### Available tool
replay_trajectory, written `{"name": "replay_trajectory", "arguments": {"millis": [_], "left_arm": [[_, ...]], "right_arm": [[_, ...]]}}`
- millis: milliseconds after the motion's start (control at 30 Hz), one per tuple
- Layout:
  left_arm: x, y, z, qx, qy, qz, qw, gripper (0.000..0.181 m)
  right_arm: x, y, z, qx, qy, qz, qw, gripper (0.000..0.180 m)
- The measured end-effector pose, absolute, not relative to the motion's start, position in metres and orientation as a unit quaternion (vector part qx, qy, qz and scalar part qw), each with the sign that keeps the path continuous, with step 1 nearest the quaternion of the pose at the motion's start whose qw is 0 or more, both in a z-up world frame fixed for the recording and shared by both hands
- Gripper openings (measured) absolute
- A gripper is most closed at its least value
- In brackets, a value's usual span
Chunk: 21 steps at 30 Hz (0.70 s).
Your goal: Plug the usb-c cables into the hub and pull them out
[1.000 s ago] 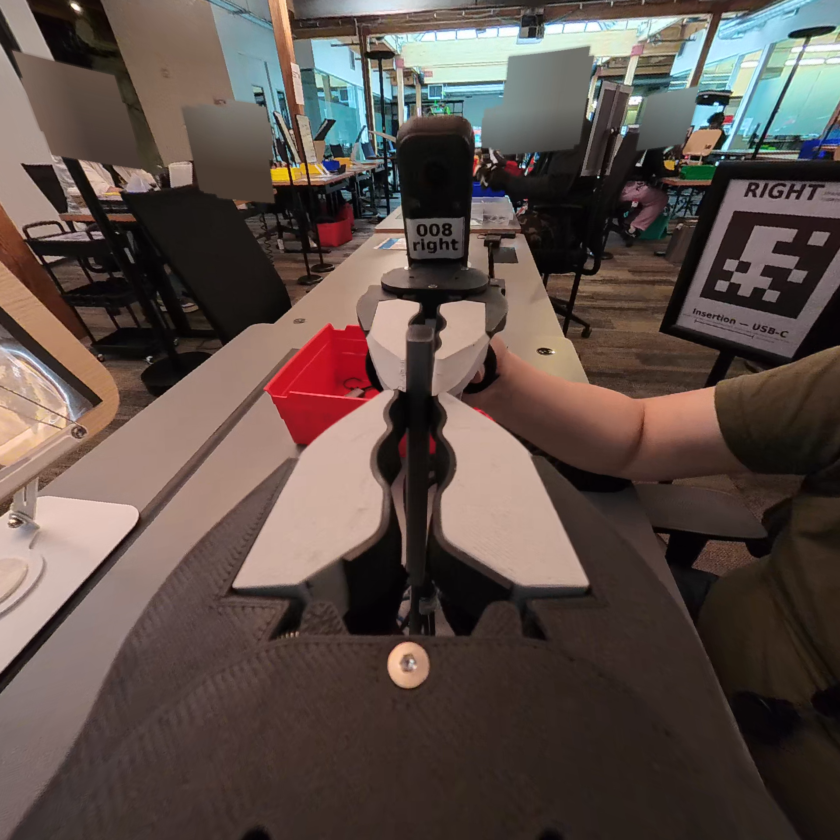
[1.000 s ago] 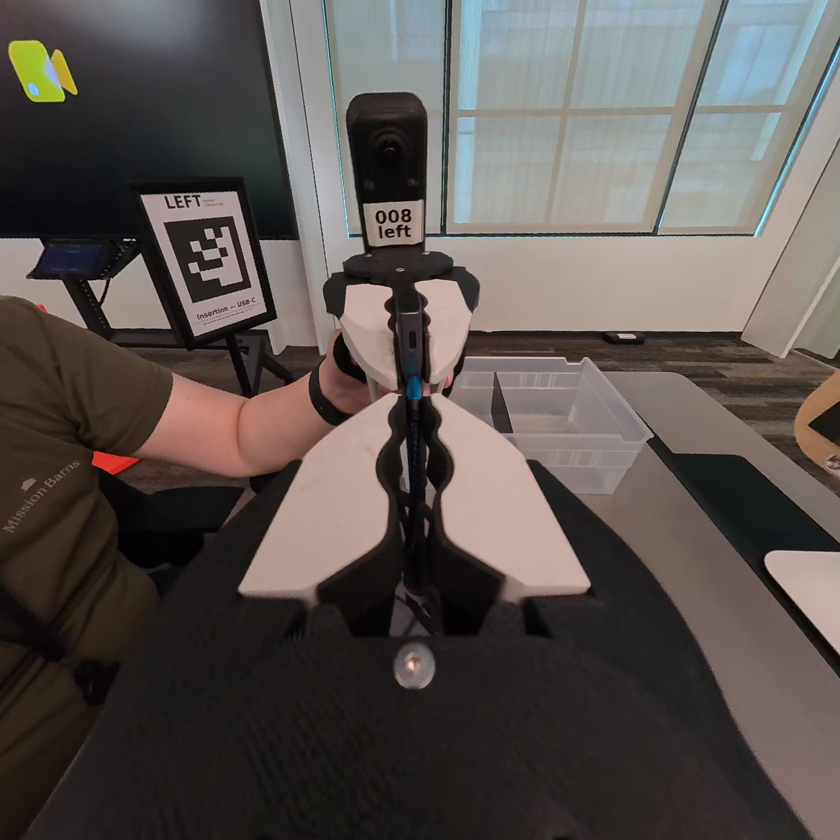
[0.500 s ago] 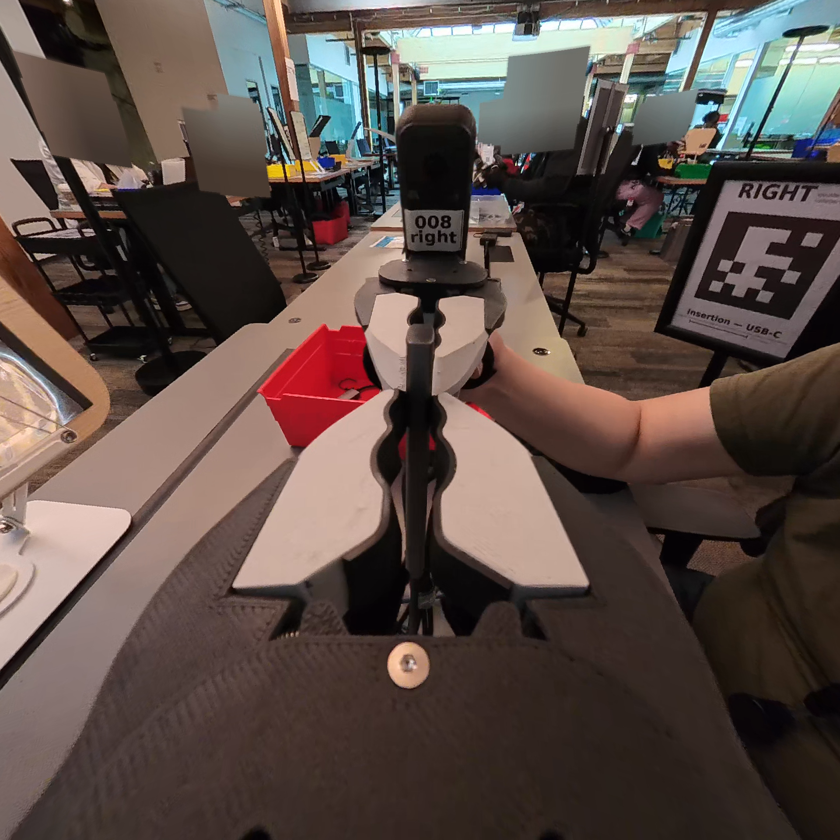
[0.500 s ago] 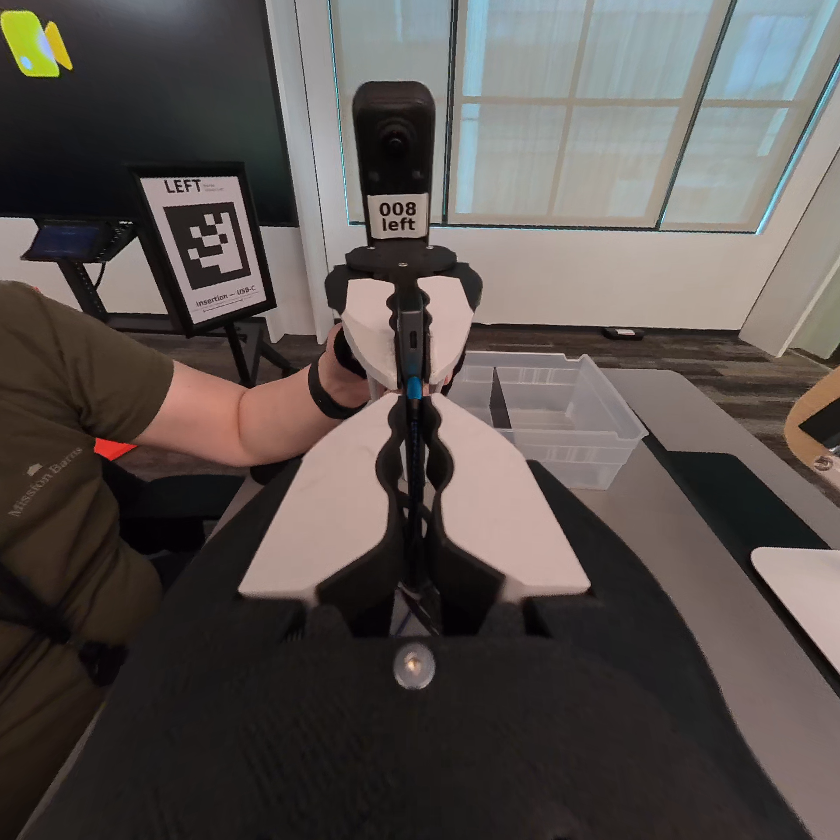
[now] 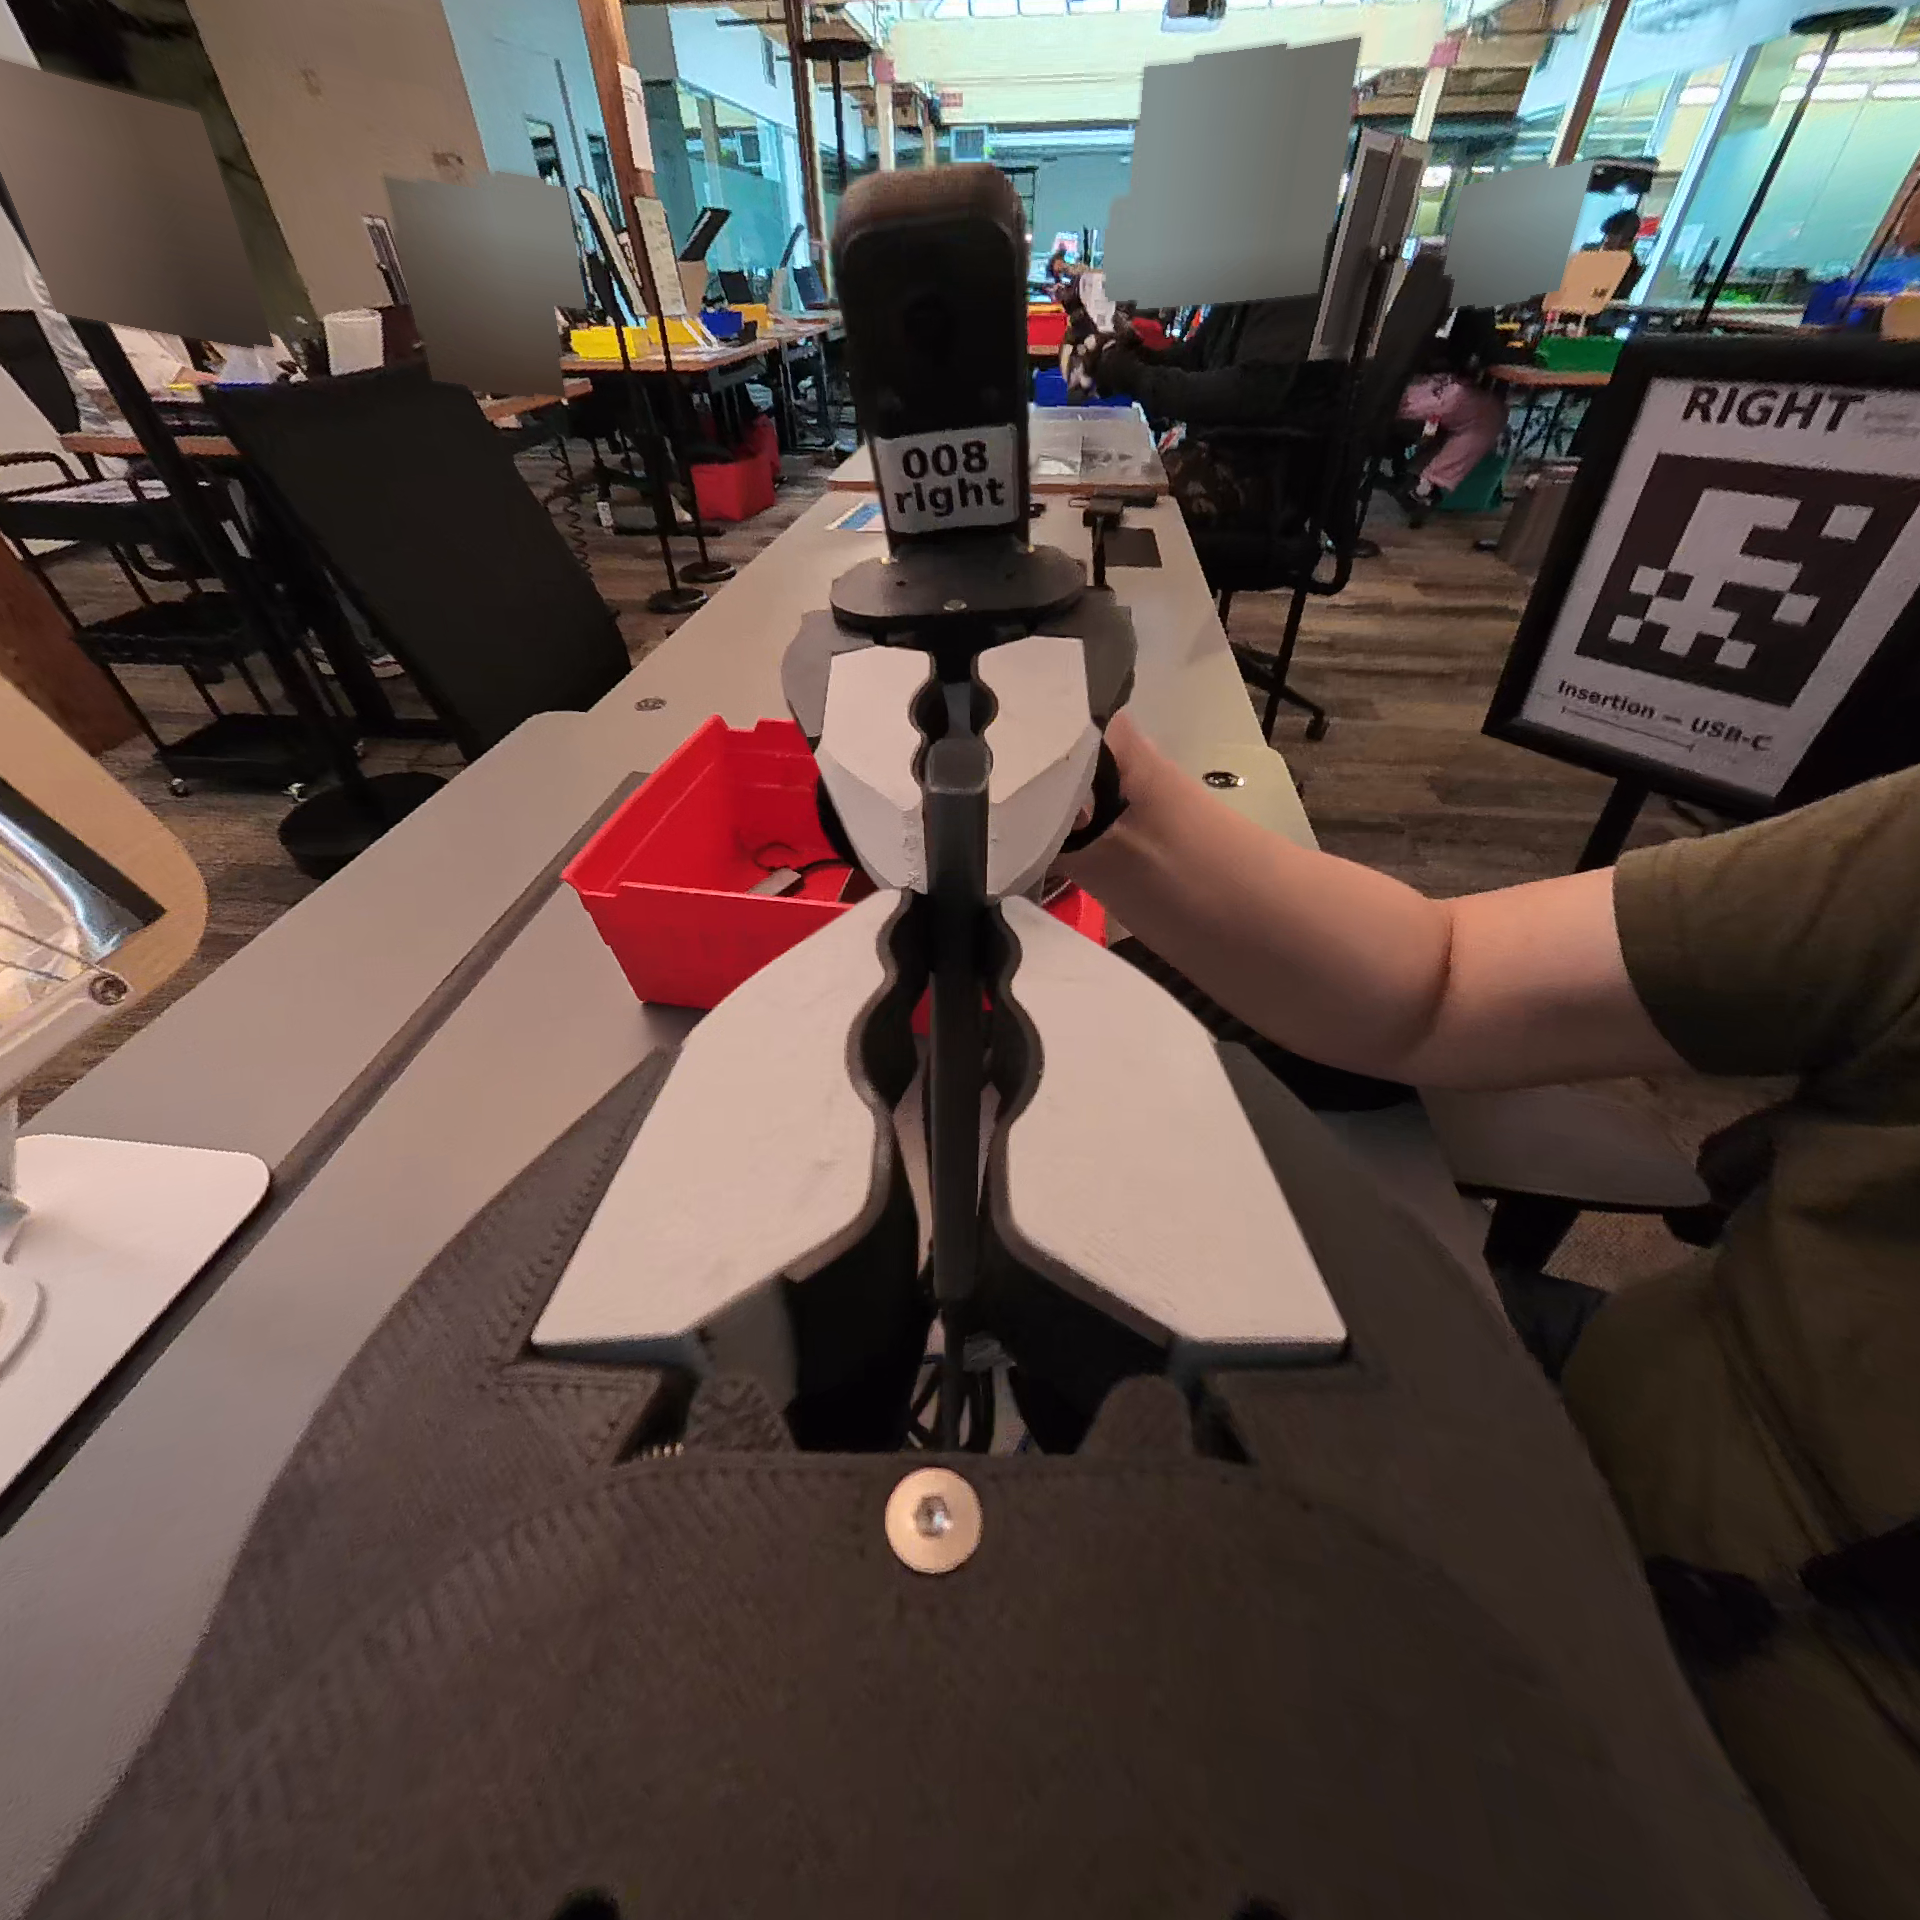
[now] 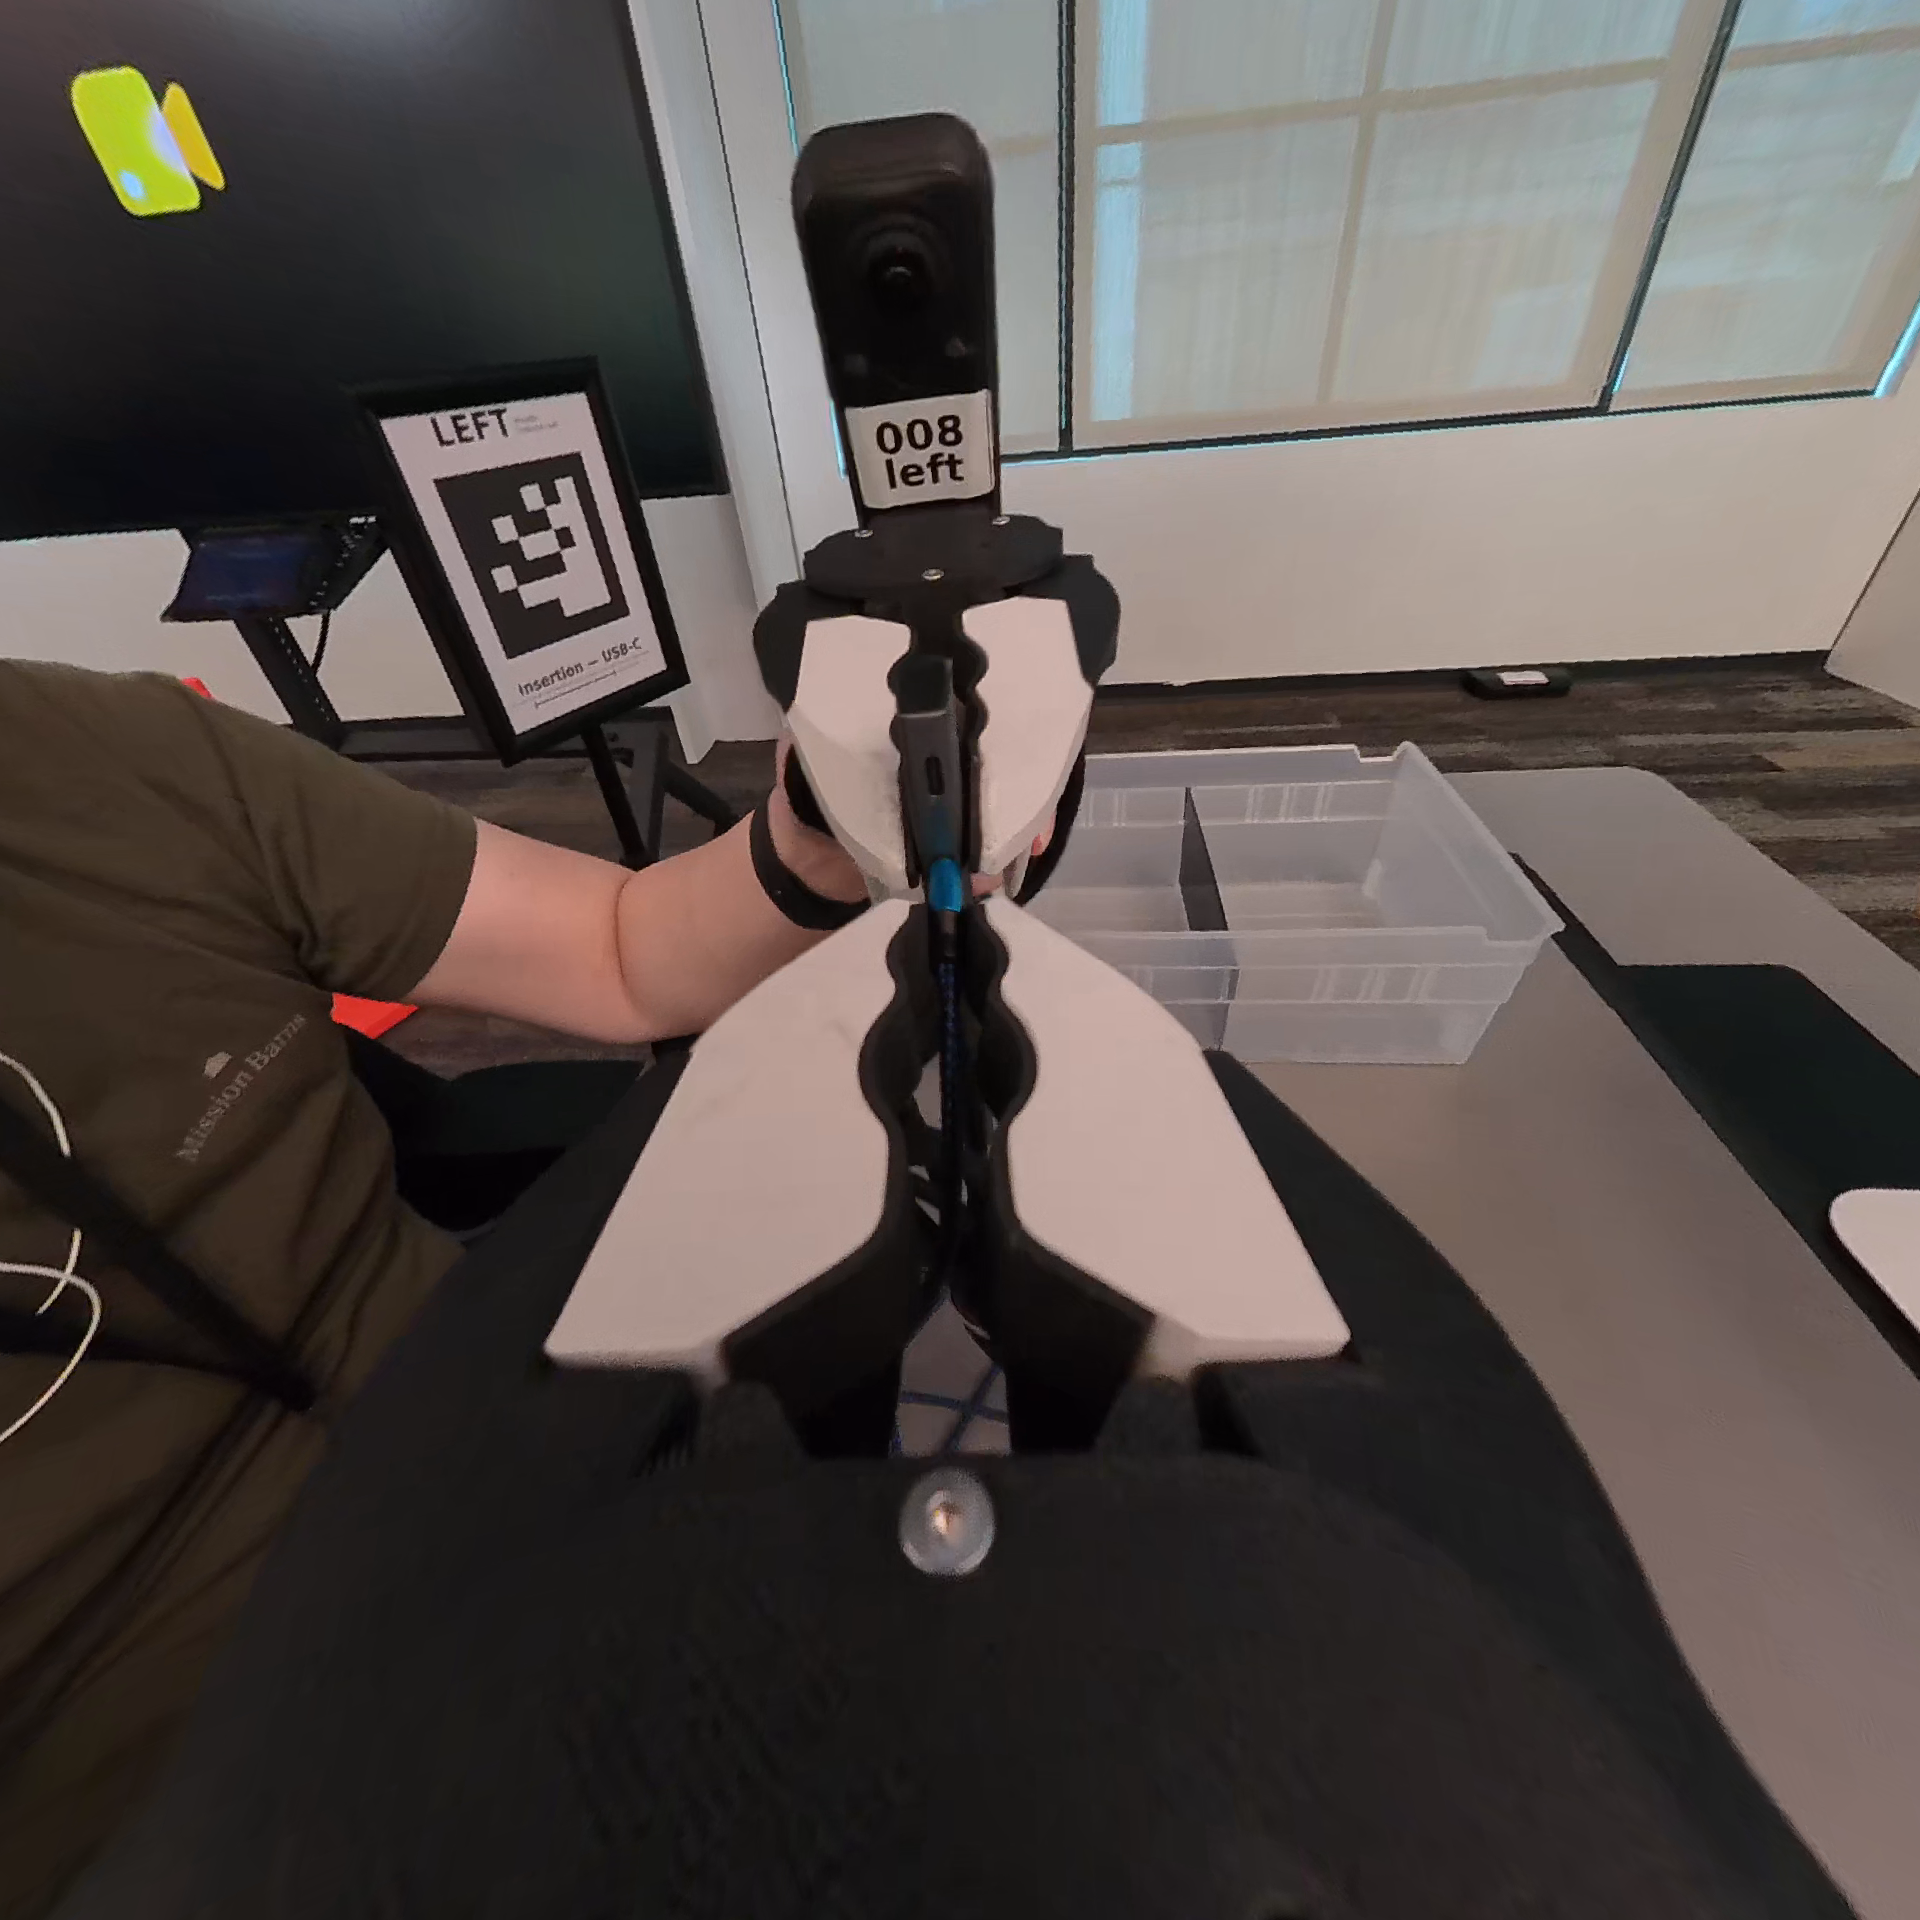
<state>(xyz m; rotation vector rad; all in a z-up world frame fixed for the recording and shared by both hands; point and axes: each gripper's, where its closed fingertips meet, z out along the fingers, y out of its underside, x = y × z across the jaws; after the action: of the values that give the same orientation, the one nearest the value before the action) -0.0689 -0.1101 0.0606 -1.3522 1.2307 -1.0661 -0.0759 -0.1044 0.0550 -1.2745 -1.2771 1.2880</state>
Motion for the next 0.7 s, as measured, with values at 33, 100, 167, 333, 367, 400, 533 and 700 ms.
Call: {"name": "replay_trajectory", "arguments": {"millis": [33, 100, 167, 333, 367, 400, 533, 700], "left_arm": [[-0.070, -0.109, 0.061, -0.558, 0.505, -0.435, 0.494, 0.010], [-0.070, -0.110, 0.062, -0.560, 0.505, -0.432, 0.496, 0.010], [-0.070, -0.112, 0.065, -0.556, 0.505, -0.433, 0.499, 0.010], [-0.070, -0.115, 0.061, -0.560, 0.523, -0.417, 0.489, 0.010], [-0.070, -0.116, 0.057, -0.565, 0.531, -0.408, 0.482, 0.010], [-0.070, -0.116, 0.053, -0.572, 0.541, -0.392, 0.475, 0.010], [-0.069, -0.117, 0.050, -0.576, 0.548, -0.387, 0.467, 0.010], [-0.070, -0.118, 0.057, -0.571, 0.531, -0.410, 0.472, 0.010]], "right_arm": [[-0.077, -0.104, 0.056, -0.515, -0.513, 0.519, 0.449, 0.007], [-0.078, -0.104, 0.057, -0.515, -0.512, 0.521, 0.450, 0.007], [-0.078, -0.106, 0.059, -0.511, -0.513, 0.517, 0.457, 0.007], [-0.077, -0.109, 0.056, -0.514, -0.516, 0.529, 0.436, 0.006], [-0.077, -0.110, 0.052, -0.521, -0.521, 0.529, 0.422, 0.006], [-0.077, -0.110, 0.047, -0.533, -0.528, 0.515, 0.415, 0.007], [-0.075, -0.112, 0.043, -0.550, -0.541, 0.484, 0.413, 0.007], [-0.077, -0.113, 0.052, -0.531, -0.525, 0.516, 0.420, 0.006]]}}
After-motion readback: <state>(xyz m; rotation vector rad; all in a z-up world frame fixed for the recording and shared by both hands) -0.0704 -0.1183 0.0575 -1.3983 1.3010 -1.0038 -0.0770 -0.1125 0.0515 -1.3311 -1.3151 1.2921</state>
